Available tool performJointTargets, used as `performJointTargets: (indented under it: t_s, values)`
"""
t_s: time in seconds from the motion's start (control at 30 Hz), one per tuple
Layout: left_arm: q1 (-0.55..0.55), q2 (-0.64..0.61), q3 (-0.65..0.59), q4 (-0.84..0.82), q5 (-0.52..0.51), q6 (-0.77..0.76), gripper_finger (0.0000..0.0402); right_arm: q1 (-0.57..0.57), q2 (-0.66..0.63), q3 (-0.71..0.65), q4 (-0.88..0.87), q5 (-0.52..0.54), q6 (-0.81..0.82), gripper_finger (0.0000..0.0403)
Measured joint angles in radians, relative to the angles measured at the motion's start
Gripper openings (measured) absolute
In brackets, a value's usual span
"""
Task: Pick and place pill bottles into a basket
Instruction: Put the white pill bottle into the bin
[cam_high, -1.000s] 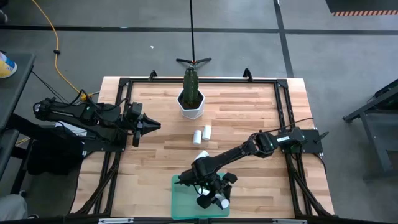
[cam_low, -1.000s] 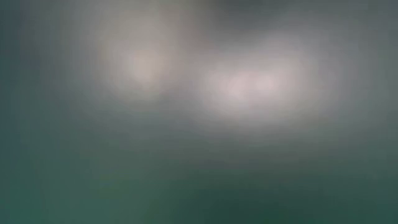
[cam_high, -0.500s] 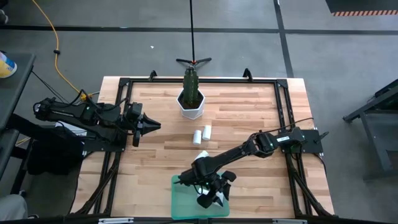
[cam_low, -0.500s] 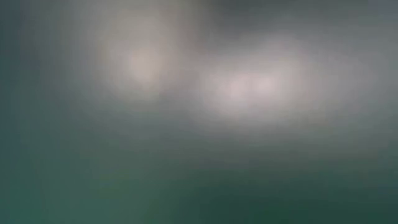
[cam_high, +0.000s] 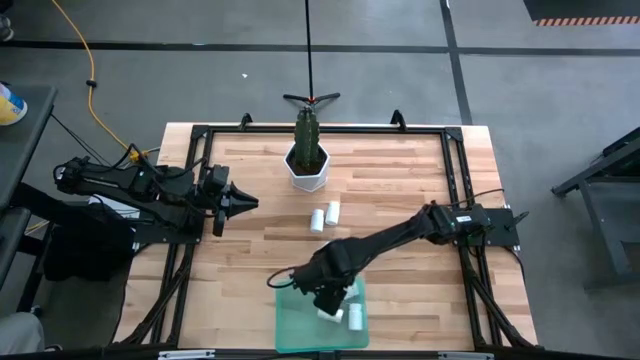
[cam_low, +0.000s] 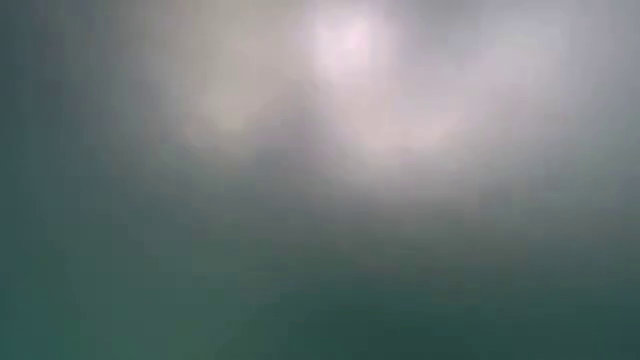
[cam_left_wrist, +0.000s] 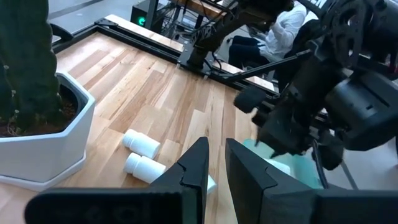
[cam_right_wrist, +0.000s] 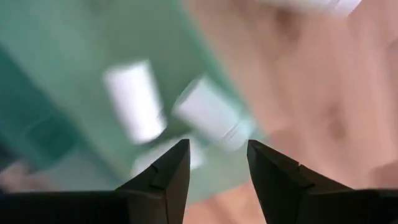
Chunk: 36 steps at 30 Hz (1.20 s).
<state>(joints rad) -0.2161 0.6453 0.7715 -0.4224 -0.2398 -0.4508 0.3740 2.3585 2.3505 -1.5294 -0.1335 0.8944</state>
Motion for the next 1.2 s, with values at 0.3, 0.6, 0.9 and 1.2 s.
performJointTargets:
  t_s: [0.3,0.6,0.9,1.2]
  values:
    - [0.0,0.0,0.0,0.001,0.002,0.0,0.009,-0.003,-0.003,0.004,0.014,0.21,-0.46,0.0152]
    - [0.0,0.0,0.0,0.001,-0.004,-0.031,0.009,-0.014,-0.003,-0.016,0.011,0.423,-0.984,0.0152]
    - [0.0,0.0,0.0,0.001,-0.006,-0.055,0.009,-0.072,-0.003,-0.153,0.002,0.365,-1.06,0.0152]
    - [0.0,0.0,0.0,0.001,-0.007,-0.054,0.009,-0.123,-0.002,-0.24,0.088,0.269,-1.057,0.0172]
